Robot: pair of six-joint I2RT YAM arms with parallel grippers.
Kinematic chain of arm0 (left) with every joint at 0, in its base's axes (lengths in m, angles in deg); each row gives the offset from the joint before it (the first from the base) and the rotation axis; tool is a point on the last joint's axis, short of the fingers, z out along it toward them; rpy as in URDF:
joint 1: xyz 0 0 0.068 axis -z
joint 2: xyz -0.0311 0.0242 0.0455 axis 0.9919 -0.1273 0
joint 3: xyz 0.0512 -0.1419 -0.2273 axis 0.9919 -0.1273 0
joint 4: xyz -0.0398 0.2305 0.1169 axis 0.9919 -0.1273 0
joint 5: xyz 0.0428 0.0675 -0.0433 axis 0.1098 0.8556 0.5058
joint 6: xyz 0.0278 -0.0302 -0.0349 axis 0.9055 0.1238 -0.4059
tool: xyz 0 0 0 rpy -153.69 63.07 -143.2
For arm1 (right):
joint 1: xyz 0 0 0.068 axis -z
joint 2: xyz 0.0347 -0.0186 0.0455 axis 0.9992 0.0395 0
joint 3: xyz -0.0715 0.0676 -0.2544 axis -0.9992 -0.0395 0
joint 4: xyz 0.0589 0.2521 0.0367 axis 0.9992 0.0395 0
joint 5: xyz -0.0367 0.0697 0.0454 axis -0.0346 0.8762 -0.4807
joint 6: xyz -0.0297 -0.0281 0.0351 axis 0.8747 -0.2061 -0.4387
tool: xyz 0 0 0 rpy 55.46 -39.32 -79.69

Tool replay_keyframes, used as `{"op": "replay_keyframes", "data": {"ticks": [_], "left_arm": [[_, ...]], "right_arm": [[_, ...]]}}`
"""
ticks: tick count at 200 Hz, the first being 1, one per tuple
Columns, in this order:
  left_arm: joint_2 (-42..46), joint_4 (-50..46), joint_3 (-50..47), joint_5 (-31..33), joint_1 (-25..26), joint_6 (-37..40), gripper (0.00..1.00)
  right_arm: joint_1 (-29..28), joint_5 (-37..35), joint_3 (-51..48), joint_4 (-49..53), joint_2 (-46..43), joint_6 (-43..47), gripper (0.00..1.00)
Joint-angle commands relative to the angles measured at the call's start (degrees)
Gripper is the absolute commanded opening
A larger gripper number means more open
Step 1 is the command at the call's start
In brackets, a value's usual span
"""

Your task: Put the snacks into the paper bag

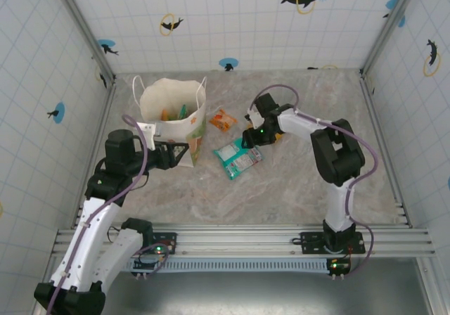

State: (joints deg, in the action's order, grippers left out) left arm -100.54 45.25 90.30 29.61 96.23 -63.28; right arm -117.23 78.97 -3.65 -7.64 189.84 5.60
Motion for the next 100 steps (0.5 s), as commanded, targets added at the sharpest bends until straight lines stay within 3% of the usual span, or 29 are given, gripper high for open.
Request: {"op": "replay_keyframes", "data": {"ticks": [1, 35, 100], "left_arm": [[0.4, 0.7, -0.6, 0.5, -0.2, -1.6, 0.67], [0.1, 0.8, -0.5, 1.2, -0.2, -2.1, 0.66], [0.0, 1.3, -1.0, 1.4, -0.2, -1.7, 0.65]], "right_arm": [[0.4, 2.6, 3.6, 2.8, 3.1, 0.7, 0.7], [0.4, 6.3, 3.9, 1.4, 5.3, -0.1, 0.64], [0.4, 7.0, 0.0, -0.8, 3.4, 0.2, 0.23]]}}
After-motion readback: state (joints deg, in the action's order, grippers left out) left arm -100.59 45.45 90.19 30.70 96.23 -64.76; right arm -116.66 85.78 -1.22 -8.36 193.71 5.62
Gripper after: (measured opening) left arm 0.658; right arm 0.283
